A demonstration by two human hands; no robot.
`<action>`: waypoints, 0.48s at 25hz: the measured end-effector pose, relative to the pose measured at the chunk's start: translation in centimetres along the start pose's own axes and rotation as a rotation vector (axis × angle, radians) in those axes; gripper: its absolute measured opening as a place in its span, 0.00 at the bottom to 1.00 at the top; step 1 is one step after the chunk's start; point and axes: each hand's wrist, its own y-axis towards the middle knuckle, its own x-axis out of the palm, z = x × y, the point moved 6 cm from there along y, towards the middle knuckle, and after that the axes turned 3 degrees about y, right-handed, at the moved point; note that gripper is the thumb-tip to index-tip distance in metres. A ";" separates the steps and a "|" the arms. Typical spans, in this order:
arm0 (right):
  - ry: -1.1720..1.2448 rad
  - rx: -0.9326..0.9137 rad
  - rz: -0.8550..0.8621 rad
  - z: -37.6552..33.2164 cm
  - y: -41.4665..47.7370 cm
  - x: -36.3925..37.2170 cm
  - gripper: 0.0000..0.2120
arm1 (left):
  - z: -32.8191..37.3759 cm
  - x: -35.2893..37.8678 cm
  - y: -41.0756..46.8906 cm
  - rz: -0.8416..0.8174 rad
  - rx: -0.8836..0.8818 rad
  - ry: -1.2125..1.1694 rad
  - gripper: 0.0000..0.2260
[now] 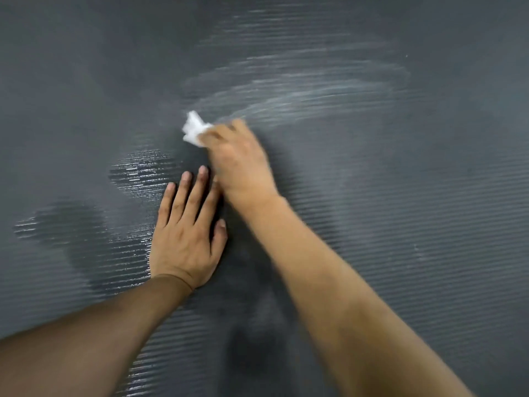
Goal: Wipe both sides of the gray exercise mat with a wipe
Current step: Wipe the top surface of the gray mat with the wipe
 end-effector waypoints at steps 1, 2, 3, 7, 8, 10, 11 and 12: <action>0.047 0.070 -0.099 -0.9 2.1 -13.2 0.14 | 0.0 0.0 -0.2 0.014 0.010 0.006 0.29; 0.040 0.257 -0.230 1.7 3.8 -21.3 0.13 | -0.2 -0.2 -0.1 0.019 0.004 -0.003 0.29; -0.074 0.391 -0.055 5.0 4.1 -24.4 0.13 | -0.3 -0.3 0.0 0.024 0.009 0.000 0.29; -0.145 1.004 -0.091 10.5 2.5 -24.5 0.17 | 0.3 -0.2 0.0 0.027 0.025 -0.001 0.29; -0.085 0.915 -0.113 6.4 3.6 -22.5 0.16 | 0.1 -0.1 -0.1 0.036 0.020 0.006 0.29; 0.066 0.646 -0.162 -3.3 5.9 -19.4 0.12 | 0.2 -0.2 -0.2 0.049 0.020 -0.001 0.29; 0.096 0.472 -0.225 -7.3 6.3 -17.7 0.11 | 0.2 -0.3 -0.2 0.063 0.021 -0.004 0.28; 0.086 0.324 -0.310 -9.7 6.4 -17.3 0.10 | 0.2 -0.4 -0.2 0.083 0.018 -0.007 0.28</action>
